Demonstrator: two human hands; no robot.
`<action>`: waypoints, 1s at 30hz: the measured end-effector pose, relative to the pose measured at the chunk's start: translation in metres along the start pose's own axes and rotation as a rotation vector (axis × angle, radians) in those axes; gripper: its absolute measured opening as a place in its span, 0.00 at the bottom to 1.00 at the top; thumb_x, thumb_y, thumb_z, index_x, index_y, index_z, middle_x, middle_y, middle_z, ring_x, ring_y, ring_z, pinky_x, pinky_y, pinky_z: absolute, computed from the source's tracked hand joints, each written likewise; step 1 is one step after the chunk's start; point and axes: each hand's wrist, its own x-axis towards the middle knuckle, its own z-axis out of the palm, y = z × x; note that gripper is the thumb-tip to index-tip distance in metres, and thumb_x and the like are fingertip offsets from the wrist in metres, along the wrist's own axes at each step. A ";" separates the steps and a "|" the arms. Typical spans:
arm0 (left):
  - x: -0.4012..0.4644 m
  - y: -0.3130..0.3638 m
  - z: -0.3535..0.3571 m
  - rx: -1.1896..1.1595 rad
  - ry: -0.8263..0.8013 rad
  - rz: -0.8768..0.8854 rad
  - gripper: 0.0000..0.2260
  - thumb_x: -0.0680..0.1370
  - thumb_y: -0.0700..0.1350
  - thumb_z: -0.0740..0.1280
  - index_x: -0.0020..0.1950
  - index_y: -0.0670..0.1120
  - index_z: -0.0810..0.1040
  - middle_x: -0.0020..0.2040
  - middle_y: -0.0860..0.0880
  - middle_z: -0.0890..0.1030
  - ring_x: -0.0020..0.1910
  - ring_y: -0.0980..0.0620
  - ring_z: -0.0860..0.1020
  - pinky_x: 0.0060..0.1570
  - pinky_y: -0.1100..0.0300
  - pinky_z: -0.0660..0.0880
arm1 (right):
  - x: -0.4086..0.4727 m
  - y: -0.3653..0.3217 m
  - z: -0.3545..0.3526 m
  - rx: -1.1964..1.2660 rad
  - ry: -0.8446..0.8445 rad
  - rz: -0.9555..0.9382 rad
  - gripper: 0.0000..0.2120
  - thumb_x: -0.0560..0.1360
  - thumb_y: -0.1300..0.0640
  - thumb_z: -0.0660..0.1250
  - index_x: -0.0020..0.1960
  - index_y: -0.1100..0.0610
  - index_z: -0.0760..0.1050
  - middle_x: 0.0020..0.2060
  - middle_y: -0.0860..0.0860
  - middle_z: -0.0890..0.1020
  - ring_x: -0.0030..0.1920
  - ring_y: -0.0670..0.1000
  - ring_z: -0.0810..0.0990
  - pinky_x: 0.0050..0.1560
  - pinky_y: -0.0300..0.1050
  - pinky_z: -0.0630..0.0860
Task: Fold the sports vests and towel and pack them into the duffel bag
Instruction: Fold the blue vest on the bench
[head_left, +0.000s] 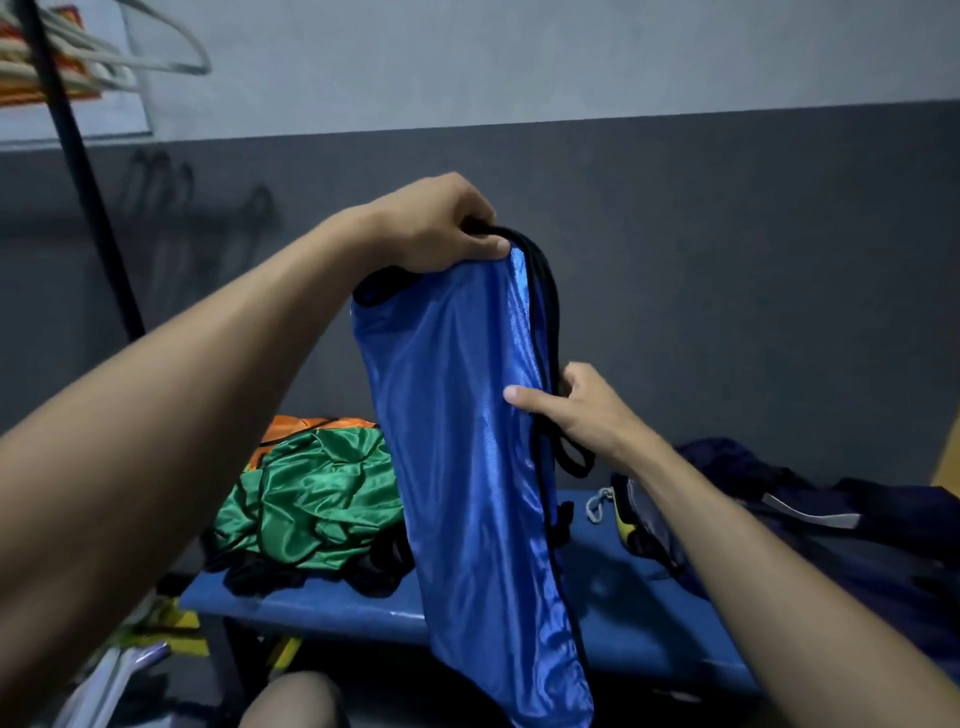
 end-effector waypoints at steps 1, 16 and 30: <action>0.000 0.002 -0.001 0.019 -0.009 -0.001 0.16 0.82 0.55 0.67 0.43 0.43 0.79 0.38 0.47 0.80 0.36 0.50 0.75 0.37 0.57 0.69 | 0.001 -0.005 0.002 0.022 0.005 -0.016 0.11 0.75 0.51 0.76 0.49 0.57 0.79 0.38 0.43 0.84 0.39 0.44 0.84 0.42 0.38 0.77; -0.020 0.010 -0.010 0.007 -0.142 -0.085 0.15 0.81 0.54 0.68 0.46 0.43 0.83 0.43 0.46 0.84 0.38 0.51 0.79 0.39 0.59 0.74 | -0.013 0.014 -0.021 0.067 -0.120 0.060 0.16 0.74 0.59 0.68 0.53 0.72 0.73 0.36 0.59 0.77 0.25 0.47 0.72 0.25 0.38 0.68; -0.047 -0.061 0.102 -1.277 0.055 -0.379 0.12 0.83 0.46 0.66 0.51 0.38 0.83 0.43 0.41 0.85 0.37 0.49 0.83 0.42 0.56 0.83 | 0.108 -0.001 -0.092 -0.042 -0.256 0.201 0.14 0.72 0.61 0.68 0.54 0.68 0.78 0.50 0.60 0.81 0.47 0.57 0.79 0.44 0.44 0.76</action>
